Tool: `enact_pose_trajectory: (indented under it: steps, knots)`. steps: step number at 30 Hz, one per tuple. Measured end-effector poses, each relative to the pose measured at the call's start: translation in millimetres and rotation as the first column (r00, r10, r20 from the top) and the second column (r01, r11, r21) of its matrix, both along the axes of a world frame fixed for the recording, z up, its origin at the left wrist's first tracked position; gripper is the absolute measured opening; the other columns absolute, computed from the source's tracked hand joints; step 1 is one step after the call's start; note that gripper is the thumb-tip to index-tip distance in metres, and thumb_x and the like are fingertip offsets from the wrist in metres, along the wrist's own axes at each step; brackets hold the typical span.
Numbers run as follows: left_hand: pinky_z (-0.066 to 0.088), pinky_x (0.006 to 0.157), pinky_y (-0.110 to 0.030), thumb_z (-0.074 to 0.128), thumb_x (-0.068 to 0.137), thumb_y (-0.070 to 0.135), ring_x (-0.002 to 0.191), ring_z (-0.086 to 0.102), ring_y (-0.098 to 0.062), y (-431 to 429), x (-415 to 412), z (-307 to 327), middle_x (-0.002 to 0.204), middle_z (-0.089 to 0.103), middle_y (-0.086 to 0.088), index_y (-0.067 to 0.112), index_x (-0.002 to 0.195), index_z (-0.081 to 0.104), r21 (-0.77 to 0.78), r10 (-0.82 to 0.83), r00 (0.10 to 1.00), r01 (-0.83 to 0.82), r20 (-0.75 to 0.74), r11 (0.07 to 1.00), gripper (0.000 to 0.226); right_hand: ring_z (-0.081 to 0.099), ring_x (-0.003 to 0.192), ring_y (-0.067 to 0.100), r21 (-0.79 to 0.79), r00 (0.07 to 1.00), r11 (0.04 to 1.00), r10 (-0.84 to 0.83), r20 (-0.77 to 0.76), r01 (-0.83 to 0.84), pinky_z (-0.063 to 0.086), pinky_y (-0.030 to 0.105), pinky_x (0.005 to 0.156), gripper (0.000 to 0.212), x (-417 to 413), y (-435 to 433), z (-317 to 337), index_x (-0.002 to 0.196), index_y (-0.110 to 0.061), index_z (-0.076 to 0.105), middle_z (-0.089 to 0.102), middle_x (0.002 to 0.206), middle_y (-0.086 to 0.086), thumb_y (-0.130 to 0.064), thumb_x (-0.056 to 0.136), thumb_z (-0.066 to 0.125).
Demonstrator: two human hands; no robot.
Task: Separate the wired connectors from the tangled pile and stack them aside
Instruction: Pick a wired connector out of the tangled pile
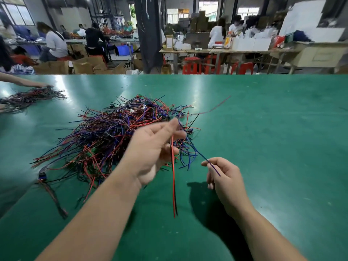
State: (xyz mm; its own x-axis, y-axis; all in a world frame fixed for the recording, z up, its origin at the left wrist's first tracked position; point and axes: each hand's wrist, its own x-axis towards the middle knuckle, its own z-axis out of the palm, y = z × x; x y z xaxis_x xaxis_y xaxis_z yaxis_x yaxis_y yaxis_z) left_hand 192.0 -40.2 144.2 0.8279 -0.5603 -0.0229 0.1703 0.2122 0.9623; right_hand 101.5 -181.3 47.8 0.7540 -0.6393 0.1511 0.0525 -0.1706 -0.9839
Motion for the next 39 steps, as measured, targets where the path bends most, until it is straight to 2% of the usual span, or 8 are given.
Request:
enact_pose_trajectory:
  steps: [4,7,15,20,25,29,32,39]
  knots:
    - [0.042,0.036,-0.012,0.06,0.071,0.042,0.036,0.047,0.001,-10,-14,-46,0.07,0.071,0.007,0.015,0.089,0.065,-0.004,-0.094,0.948,0.098,-0.304,0.995,0.033,0.043,0.047,0.012,0.322,0.951,0.897,0.306,0.042,-0.302,0.036,0.018,0.045,0.03,-5,3,5,0.078,-0.009,0.073,0.057,0.056,0.006,0.005,0.088,0.048]
    - [0.043,0.037,-0.013,0.058,0.073,0.042,0.037,0.048,0.0,-13,-17,-68,0.068,0.07,0.008,0.015,0.092,0.063,-0.027,-0.1,0.916,0.097,-0.388,0.995,0.034,0.05,0.053,0.009,0.375,0.893,0.817,0.444,0.072,-0.437,0.042,0.018,0.05,0.016,-8,1,3,0.082,-0.013,0.076,0.064,0.067,0.004,-0.005,0.085,0.063]
    - [0.028,0.03,-0.014,0.058,0.077,0.039,0.032,0.025,-0.001,-12,-22,-82,0.048,0.033,0.009,0.017,0.078,0.045,-0.107,-0.317,0.827,0.303,-0.465,0.947,0.026,0.05,0.053,0.004,0.345,0.947,0.883,0.277,0.163,-0.317,0.04,0.013,0.049,0.024,-4,-2,-2,0.082,-0.012,0.074,0.072,0.075,0.007,-0.024,0.061,0.076]
    - [0.026,0.029,-0.014,0.054,0.083,0.041,0.03,0.024,-0.001,-7,-18,-82,0.047,0.027,0.009,0.011,0.072,0.064,-0.064,-0.446,0.749,0.48,-0.49,0.875,0.034,0.052,0.055,0.005,0.311,0.965,0.915,0.223,0.138,-0.256,0.044,0.022,0.063,0.025,-4,-3,1,0.076,-0.015,0.076,0.07,0.068,0.0,-0.032,0.058,0.076]
    - [0.029,0.03,-0.015,0.048,0.089,0.045,0.03,0.024,0.0,-1,-22,-82,0.046,0.029,0.011,0.017,0.085,0.061,-0.036,-0.602,0.627,0.677,-0.494,0.735,0.031,0.04,0.047,0.006,0.479,0.945,0.82,0.321,0.064,-0.312,0.049,0.022,0.051,0.024,-8,-3,6,0.082,-0.015,0.077,0.052,0.061,0.0,-0.028,0.062,0.074]
    - [0.045,0.04,-0.02,0.051,0.087,0.05,0.041,0.049,-0.009,-8,-28,-83,0.061,0.059,-0.002,0.016,0.079,0.062,0.157,-0.435,0.816,0.521,-0.38,0.839,0.036,0.051,0.05,0.01,0.464,0.947,0.832,0.316,0.057,-0.305,0.049,0.025,0.055,0.016,-8,-4,6,0.075,-0.014,0.077,0.063,0.063,0.002,-0.023,0.063,0.072]
    - [0.051,0.044,-0.023,0.062,0.088,0.036,0.052,0.059,-0.012,-13,-32,-90,0.072,0.062,-0.007,0.014,0.076,0.072,0.206,-0.316,0.932,0.35,-0.18,0.914,0.026,0.051,0.052,0.012,0.44,0.961,0.856,0.268,0.073,-0.272,0.047,0.022,0.054,0.018,-7,-8,5,0.072,-0.008,0.073,0.064,0.061,0.003,-0.02,0.058,0.075]
    - [0.053,0.05,-0.024,0.068,0.082,0.021,0.047,0.056,-0.01,-12,-34,-89,0.065,0.064,-0.006,0.009,0.075,0.065,0.176,-0.309,0.942,0.329,-0.133,0.928,0.014,0.047,0.042,0.008,0.41,0.982,0.892,0.181,0.06,-0.19,0.039,0.015,0.044,0.015,-10,-17,11,0.066,-0.007,0.066,0.062,0.054,0.003,-0.015,0.058,0.075]
